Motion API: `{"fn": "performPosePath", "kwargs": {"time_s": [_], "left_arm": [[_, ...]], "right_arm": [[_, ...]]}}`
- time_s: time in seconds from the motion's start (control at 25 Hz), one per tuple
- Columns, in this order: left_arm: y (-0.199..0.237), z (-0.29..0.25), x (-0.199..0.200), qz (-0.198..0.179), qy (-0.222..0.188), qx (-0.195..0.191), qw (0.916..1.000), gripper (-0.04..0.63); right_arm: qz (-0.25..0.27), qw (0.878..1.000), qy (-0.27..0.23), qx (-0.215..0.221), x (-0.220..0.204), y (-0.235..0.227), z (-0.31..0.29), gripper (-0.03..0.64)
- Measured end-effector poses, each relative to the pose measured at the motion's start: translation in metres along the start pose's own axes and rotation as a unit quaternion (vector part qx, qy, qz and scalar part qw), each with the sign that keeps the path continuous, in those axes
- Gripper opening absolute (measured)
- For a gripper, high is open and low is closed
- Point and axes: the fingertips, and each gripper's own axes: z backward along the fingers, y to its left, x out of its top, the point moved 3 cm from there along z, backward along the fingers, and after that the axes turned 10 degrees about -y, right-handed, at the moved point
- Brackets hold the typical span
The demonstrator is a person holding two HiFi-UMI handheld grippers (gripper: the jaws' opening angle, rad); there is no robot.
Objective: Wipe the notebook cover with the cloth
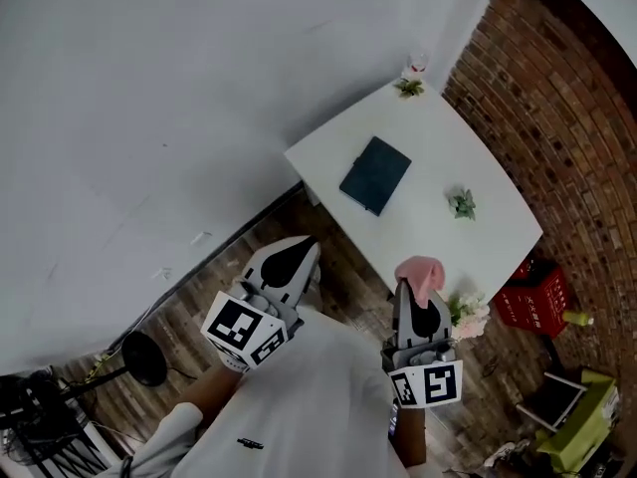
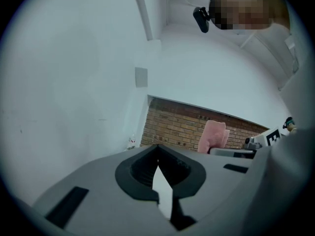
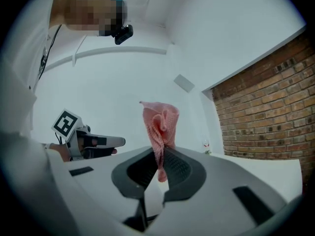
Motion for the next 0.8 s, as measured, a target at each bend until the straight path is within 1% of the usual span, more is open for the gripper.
{"fn": "performPosePath", "kwargs": {"time_s": [0.08, 0.2, 0.36, 0.52, 0.64, 0.8], "left_arm": [[0.021, -0.020, 0.010, -0.003, 0.002, -0.011, 0.9999, 0.020], [0.048, -0.046, 0.017, -0.001, 0.003, -0.027, 0.9996, 0.020], [0.079, -0.070, 0.018, 0.009, 0.013, -0.048, 0.9987, 0.018], [0.086, -0.087, 0.009, 0.013, 0.029, -0.075, 0.9967, 0.020], [0.087, -0.094, 0.002, 0.024, 0.036, -0.081, 0.9958, 0.020], [0.089, -0.106, -0.014, 0.032, 0.057, -0.087, 0.9941, 0.018]], "right_arm": [[0.000, 1.000, -0.005, -0.003, 0.001, -0.004, -0.028, 0.017], [0.016, 1.000, -0.006, -0.020, 0.002, -0.011, -0.062, 0.017], [0.030, 0.999, 0.009, -0.042, -0.006, -0.020, -0.095, 0.017], [0.029, 0.998, 0.022, -0.059, -0.011, -0.027, -0.110, 0.017], [0.031, 0.997, 0.032, -0.064, -0.015, -0.031, -0.114, 0.017], [0.042, 0.996, 0.053, -0.060, -0.023, -0.044, -0.120, 0.017]]}}
